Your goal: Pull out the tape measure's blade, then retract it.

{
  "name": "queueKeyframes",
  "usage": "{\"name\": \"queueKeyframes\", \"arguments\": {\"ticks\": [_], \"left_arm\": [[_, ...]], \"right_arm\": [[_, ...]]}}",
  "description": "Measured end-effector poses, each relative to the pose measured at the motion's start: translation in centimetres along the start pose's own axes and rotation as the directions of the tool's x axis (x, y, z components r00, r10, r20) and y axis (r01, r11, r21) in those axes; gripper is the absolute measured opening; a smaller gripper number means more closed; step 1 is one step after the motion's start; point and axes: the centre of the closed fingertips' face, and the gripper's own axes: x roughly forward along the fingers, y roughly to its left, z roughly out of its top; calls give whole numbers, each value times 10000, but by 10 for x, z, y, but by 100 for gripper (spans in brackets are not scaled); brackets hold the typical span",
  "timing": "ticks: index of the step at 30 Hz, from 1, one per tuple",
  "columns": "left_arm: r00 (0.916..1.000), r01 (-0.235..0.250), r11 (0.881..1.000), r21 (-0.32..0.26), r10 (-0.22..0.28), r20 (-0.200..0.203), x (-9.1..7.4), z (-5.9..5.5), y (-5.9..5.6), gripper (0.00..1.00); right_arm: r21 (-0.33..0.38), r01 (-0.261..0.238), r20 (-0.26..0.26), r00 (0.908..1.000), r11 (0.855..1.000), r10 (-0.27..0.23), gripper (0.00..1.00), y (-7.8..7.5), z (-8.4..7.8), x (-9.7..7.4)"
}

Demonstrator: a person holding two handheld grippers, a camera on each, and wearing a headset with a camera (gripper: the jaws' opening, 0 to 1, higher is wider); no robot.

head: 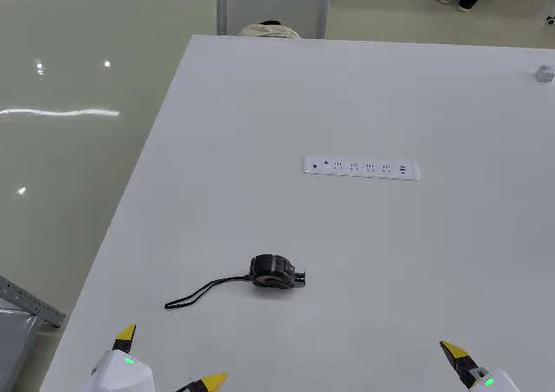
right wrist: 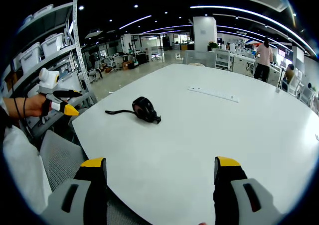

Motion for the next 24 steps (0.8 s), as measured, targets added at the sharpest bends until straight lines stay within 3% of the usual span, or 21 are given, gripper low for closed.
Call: {"name": "queueKeyframes", "arguments": {"ticks": [12, 24], "left_arm": [[9998, 208, 9995, 258, -210, 68, 7, 10, 4, 100], [9979, 614, 9956, 712, -627, 161, 20, 23, -3, 100]], "right_arm": [[-124, -134, -91, 9999, 9998, 133, 92, 6, 5, 10], [-360, -423, -240, 9989, 9985, 414, 92, 2, 7, 24]]}}
